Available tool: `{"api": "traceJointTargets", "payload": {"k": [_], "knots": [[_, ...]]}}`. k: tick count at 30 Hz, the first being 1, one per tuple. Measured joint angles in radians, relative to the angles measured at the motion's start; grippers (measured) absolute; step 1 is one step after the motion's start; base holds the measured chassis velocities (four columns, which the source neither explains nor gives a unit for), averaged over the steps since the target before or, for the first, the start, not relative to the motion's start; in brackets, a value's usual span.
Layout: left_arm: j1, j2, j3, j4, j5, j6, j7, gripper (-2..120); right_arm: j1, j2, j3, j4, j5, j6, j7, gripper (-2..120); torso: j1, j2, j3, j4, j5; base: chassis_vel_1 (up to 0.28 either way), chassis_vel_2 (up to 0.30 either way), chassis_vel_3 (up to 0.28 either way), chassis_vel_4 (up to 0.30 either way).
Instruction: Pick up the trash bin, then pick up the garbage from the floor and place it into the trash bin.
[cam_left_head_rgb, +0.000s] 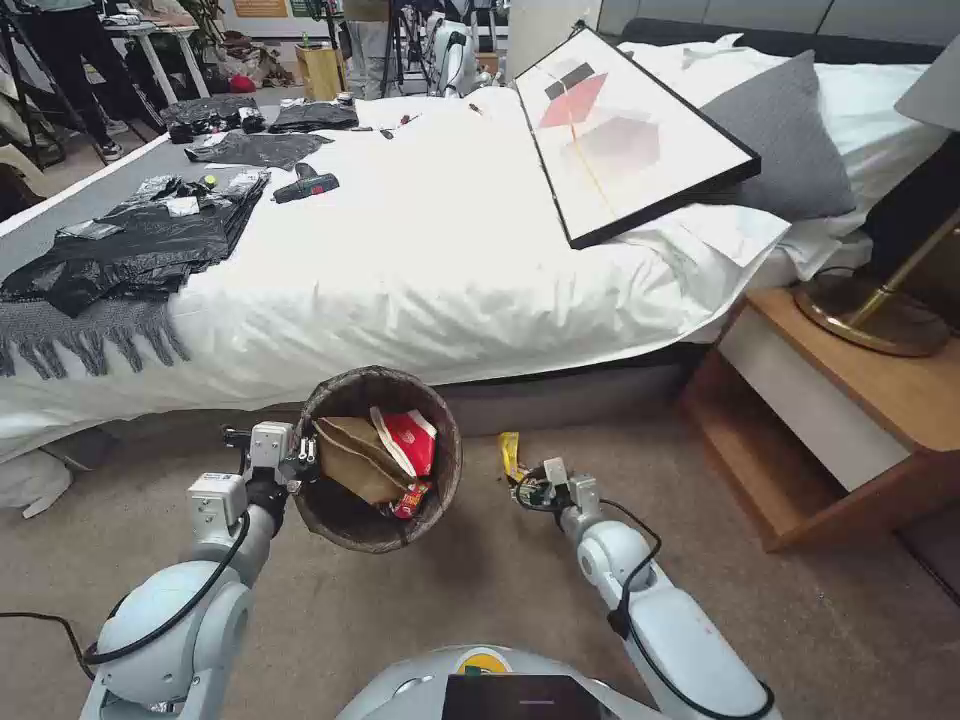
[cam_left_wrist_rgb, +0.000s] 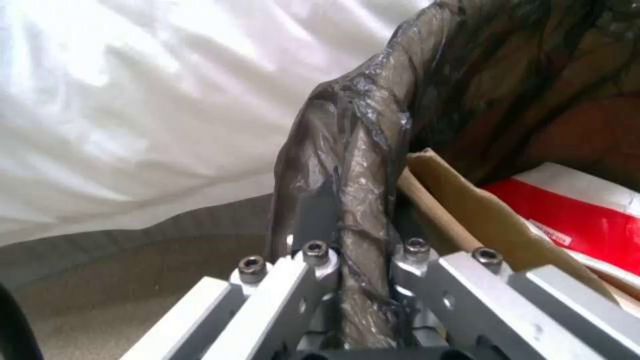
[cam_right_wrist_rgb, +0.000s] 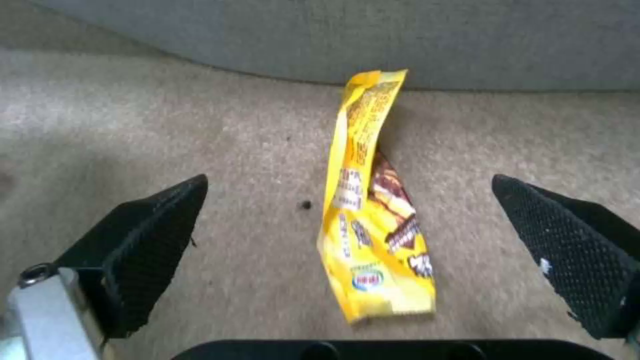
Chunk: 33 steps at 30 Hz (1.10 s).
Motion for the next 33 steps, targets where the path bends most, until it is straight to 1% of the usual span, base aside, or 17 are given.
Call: {"api": "traceJointTargets", "payload": {"k": [1,5,6,11,17,20,27,33], "knots": [[0.0,0.0,0.0,0.0,0.0,0.0,0.0,3,0.0,0.0,0.0,0.0,0.0,0.0,0.0,100,0.0,0.0,0.0,0.0,0.0,0.0,0.0,0.0,0.0],[0.005,-0.002,0.0,-0.008,0.003,0.0,0.0,3,0.06,0.017,-0.026,-0.073,0.015,-0.001,0.007,100,0.0,0.0,0.0,0.0,0.0,0.0,0.0,0.0,0.0],[0.005,-0.002,0.0,-0.008,0.003,0.0,0.0,3,0.06,0.017,-0.026,-0.073,0.015,-0.001,0.007,100,0.0,0.0,0.0,0.0,0.0,0.0,0.0,0.0,0.0],[0.011,-0.007,0.001,-0.011,0.007,-0.001,0.0,3,0.116,0.039,-0.033,-0.151,0.033,-0.003,0.008,100,0.0,0.0,0.0,0.0,0.0001,0.0,0.0,0.0,0.0],[0.011,-0.009,0.005,-0.012,0.009,-0.002,0.001,3,0.142,0.047,-0.037,-0.19,0.055,-0.008,0.005,100,0.0,0.0,0.0,-0.0002,0.0001,0.0,0.0,0.0,0.0],[0.009,-0.01,0.008,-0.011,0.011,-0.002,0.001,3,0.173,0.055,-0.046,-0.24,0.073,-0.015,0.003,100,0.0,0.0,0.0,-0.0002,0.0001,0.0,0.0,0.0,0.0],[0.007,-0.008,0.009,-0.007,0.011,-0.003,0.001,3,0.215,0.068,-0.059,-0.313,0.084,-0.017,0.001,100,0.0,0.0,0.0,0.0,0.0001,0.0,0.0,0.0,0.0],[0.004,-0.004,0.007,-0.001,0.008,-0.003,0.002,3,0.256,0.09,-0.074,-0.409,0.087,-0.02,-0.002,100,0.0,0.0,0.0,0.0,0.0001,0.0,0.0,0.0,0.0]]}}
